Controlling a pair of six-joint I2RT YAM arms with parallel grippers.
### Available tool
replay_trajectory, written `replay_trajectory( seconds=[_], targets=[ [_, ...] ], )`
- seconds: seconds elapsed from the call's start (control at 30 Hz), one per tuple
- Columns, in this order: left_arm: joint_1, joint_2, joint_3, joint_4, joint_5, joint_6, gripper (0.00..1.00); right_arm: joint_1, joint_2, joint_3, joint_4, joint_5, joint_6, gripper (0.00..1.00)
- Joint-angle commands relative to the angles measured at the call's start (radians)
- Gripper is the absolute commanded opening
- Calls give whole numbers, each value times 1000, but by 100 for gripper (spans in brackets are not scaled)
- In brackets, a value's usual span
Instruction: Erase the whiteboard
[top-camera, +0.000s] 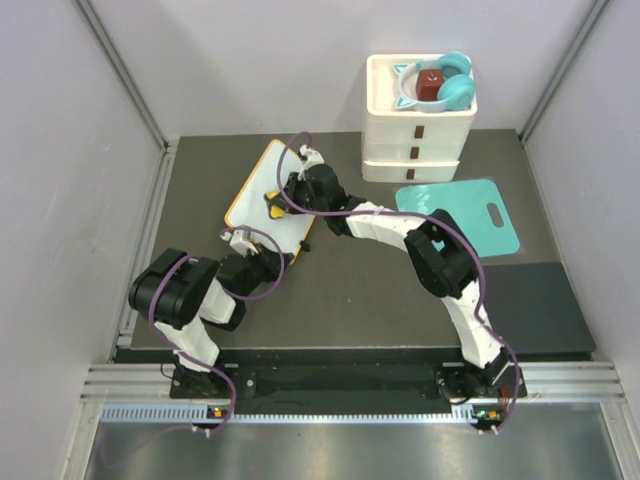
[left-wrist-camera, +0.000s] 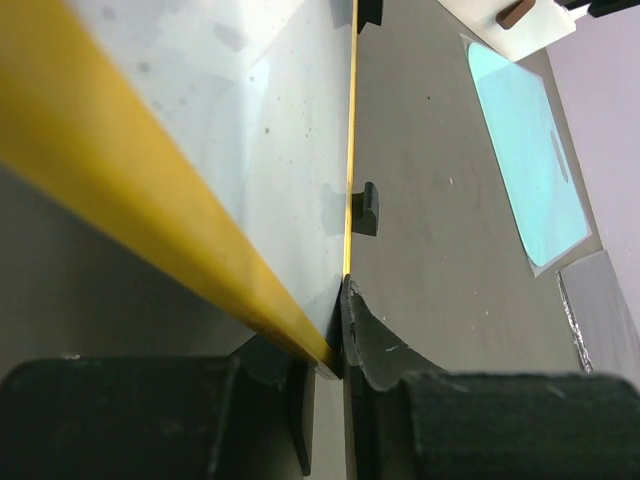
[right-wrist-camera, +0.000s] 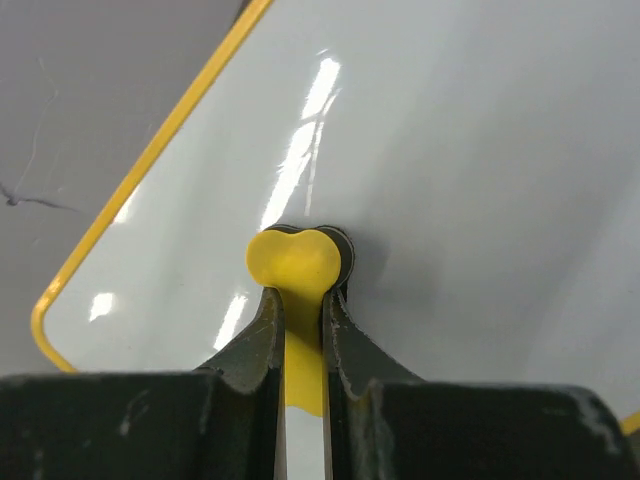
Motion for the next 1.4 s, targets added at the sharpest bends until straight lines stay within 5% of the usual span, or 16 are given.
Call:
replay_trajectory(
  seconds=[0.0, 0.5, 0.9, 1.2, 1.37],
  targets=[
    [-51, 3, -9, -41, 193, 206, 0, -22, 81, -93, -313, 180, -23, 0],
    [-51, 3, -16, -21, 196, 206, 0, -175, 23, -214, -258, 9, 107, 0],
    [-51, 1, -18, -20, 202, 206, 0, -183, 100, 35, -324, -92, 89, 0],
    [-53, 0, -20, -23, 205, 209, 0, -183, 227, 396, -445, -151, 79, 0],
    [-56, -5, -23, -30, 202, 211, 0, -188, 235, 420, -448, -134, 86, 0]
  ],
)
